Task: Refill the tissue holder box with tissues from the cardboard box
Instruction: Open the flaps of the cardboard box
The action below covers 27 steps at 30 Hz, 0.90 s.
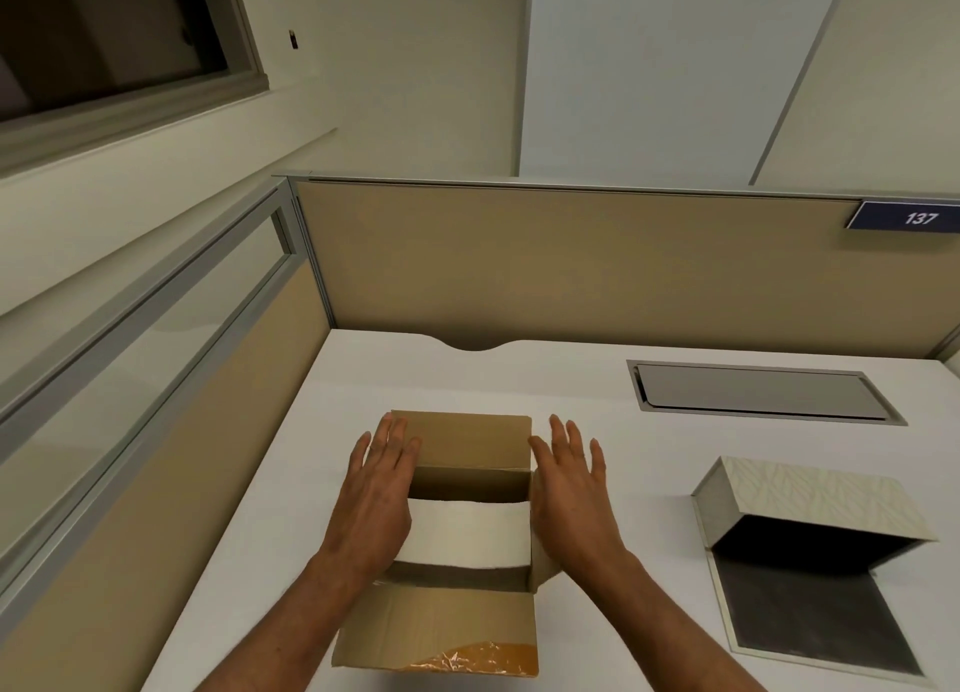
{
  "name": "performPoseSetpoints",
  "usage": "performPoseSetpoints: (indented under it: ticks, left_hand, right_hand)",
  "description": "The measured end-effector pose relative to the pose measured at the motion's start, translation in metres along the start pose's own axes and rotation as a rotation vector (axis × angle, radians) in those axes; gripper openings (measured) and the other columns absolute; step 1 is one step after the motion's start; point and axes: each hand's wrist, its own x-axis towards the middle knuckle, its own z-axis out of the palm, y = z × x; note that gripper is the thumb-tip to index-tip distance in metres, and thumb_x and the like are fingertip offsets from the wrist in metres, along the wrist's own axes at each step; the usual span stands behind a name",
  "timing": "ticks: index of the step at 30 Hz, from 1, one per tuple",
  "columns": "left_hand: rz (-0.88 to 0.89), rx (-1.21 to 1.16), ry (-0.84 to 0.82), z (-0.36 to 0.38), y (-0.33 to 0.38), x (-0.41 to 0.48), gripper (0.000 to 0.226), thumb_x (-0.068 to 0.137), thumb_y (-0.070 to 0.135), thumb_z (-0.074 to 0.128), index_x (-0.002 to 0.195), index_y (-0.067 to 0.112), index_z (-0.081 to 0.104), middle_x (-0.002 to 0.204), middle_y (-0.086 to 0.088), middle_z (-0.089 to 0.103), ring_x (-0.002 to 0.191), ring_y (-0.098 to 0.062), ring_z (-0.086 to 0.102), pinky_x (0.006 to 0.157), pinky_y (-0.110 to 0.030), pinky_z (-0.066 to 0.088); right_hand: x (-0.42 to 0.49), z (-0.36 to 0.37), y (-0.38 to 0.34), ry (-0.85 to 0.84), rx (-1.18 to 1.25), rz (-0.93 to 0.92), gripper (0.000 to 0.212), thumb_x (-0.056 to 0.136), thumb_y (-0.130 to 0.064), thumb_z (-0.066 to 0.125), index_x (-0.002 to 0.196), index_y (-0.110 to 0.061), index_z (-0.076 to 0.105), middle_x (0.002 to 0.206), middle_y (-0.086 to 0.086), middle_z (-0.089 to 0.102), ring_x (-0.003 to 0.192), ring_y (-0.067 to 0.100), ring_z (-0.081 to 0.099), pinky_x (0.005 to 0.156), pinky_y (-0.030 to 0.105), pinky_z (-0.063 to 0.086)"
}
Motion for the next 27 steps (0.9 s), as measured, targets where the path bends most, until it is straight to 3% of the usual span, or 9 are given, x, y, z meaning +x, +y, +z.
performPoseSetpoints:
  ticks: [4,7,9,11,14,17,19,22,27]
  left_hand:
    - [0.007,0.168,-0.008,-0.01,-0.014,-0.008,0.065,0.081,-0.003,0.065,0.142,0.009,0.047,0.16,-0.017,0.027,0.15,-0.035,0.017,0.123,-0.052,0.017]
    - [-0.059,0.29,-0.126,-0.01,-0.025,-0.016,0.073,0.085,0.007,0.062,0.15,0.007,0.03,0.163,-0.019,0.011,0.151,-0.037,0.0,0.124,-0.056,0.005]
    - [-0.15,0.361,-0.214,-0.008,-0.03,-0.022,0.083,0.088,0.023,0.06,0.154,0.006,0.011,0.164,-0.021,-0.005,0.15,-0.04,-0.014,0.122,-0.059,-0.006]
    - [-0.231,0.417,-0.277,-0.005,-0.032,-0.029,0.087,0.091,0.039,0.053,0.154,0.005,0.002,0.163,-0.023,-0.011,0.148,-0.043,-0.019,0.12,-0.061,-0.011]
    - [-0.266,0.422,-0.266,0.009,-0.035,-0.036,0.076,0.097,0.055,0.008,0.154,0.006,0.003,0.164,-0.022,-0.007,0.15,-0.041,-0.014,0.121,-0.06,-0.005]
    - [-0.295,0.259,-0.251,0.022,-0.034,-0.042,0.112,0.064,0.058,-0.046,0.154,0.009,-0.001,0.165,-0.019,-0.005,0.152,-0.036,-0.008,0.119,-0.052,-0.012]
    - [-0.335,0.138,-0.253,0.031,-0.033,-0.045,0.1,0.074,0.062,-0.034,0.154,0.011,-0.003,0.165,-0.017,-0.005,0.153,-0.034,-0.007,0.121,-0.048,-0.009]
    - [-0.387,0.01,-0.316,0.039,-0.029,-0.045,0.07,0.1,0.052,0.014,0.154,0.014,-0.007,0.166,-0.012,-0.007,0.153,-0.03,-0.007,0.125,-0.044,-0.001]
    - [-0.423,-0.21,-0.323,0.044,-0.035,-0.049,0.066,0.103,0.033,0.037,0.154,0.016,0.0,0.166,-0.008,0.006,0.153,-0.029,0.012,0.123,-0.041,0.014]
  right_hand:
    - [-0.017,-0.002,0.02,-0.078,-0.105,-0.04,0.066,0.094,-0.023,0.063,0.152,-0.022,0.032,0.167,0.012,0.005,0.153,0.034,-0.004,0.116,0.049,-0.016]
    - [-0.034,0.005,0.025,-0.083,-0.103,-0.072,0.067,0.087,-0.019,0.073,0.147,-0.012,0.044,0.162,0.017,0.022,0.15,0.039,0.014,0.122,0.056,0.003]
    - [-0.045,0.016,0.024,-0.039,-0.129,-0.105,0.056,0.094,-0.016,0.056,0.147,-0.005,0.042,0.159,0.02,0.026,0.148,0.04,0.021,0.122,0.058,0.008]
    - [-0.051,0.022,0.02,-0.074,-0.108,-0.052,0.059,0.101,-0.036,0.02,0.152,-0.006,0.03,0.162,0.018,0.019,0.151,0.037,0.012,0.12,0.053,-0.004]
    - [-0.054,0.04,0.014,-0.218,-0.035,0.076,0.076,0.096,-0.061,-0.001,0.157,-0.017,0.002,0.165,0.009,-0.013,0.151,0.027,-0.018,0.12,0.046,-0.019]
    - [-0.057,0.057,0.012,-0.238,0.074,0.146,0.079,0.094,-0.067,0.008,0.157,-0.022,-0.006,0.165,0.006,-0.019,0.15,0.025,-0.022,0.122,0.043,-0.013]
    - [-0.059,0.065,0.009,-0.246,0.194,0.199,0.079,0.095,-0.067,0.016,0.157,-0.024,-0.006,0.166,0.005,-0.016,0.152,0.025,-0.016,0.122,0.04,-0.008]
    - [-0.06,0.07,0.001,-0.252,0.393,0.282,0.078,0.097,-0.063,0.026,0.157,-0.024,-0.005,0.167,0.003,-0.009,0.154,0.024,-0.004,0.122,0.04,0.004]
    - [-0.058,0.071,-0.01,-0.22,0.607,0.385,0.066,0.102,-0.047,0.032,0.157,-0.022,0.004,0.167,0.003,0.008,0.152,0.027,0.017,0.121,0.047,0.024]
